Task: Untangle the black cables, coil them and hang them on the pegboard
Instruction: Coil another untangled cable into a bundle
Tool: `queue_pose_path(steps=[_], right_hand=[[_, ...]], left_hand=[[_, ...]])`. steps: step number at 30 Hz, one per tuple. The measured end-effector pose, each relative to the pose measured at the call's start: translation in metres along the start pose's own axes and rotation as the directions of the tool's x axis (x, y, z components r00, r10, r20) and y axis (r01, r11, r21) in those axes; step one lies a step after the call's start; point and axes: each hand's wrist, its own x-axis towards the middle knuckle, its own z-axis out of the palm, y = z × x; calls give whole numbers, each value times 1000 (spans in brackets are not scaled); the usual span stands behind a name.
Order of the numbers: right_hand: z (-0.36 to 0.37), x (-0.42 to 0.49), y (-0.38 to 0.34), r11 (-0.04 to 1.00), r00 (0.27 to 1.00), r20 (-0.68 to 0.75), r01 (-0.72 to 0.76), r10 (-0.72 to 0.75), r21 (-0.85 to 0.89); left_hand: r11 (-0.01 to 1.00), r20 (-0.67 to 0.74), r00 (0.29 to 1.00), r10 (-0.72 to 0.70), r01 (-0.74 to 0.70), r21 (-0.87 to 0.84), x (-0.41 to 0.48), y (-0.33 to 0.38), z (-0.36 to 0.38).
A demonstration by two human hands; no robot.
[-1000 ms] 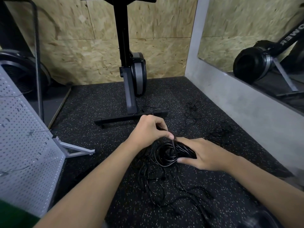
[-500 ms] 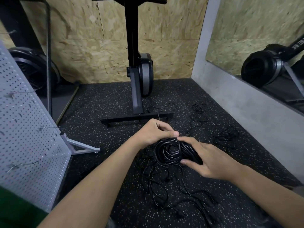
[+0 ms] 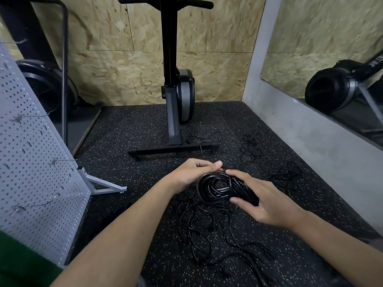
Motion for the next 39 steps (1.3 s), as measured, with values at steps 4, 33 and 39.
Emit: queue_pose_path(steps=[4, 33, 39], right_hand=[[0, 4, -11, 979, 983, -172, -30, 65, 199], [0, 5, 7, 967, 951, 200, -249, 235, 50], [1, 5, -13, 975, 974, 149, -191, 173, 117]], left_hand=[[974, 50, 995, -84, 93, -206, 11, -23, -1], [692, -73, 844, 531, -383, 612, -10, 41, 25], [895, -182, 922, 343, -261, 361, -3, 26, 7]])
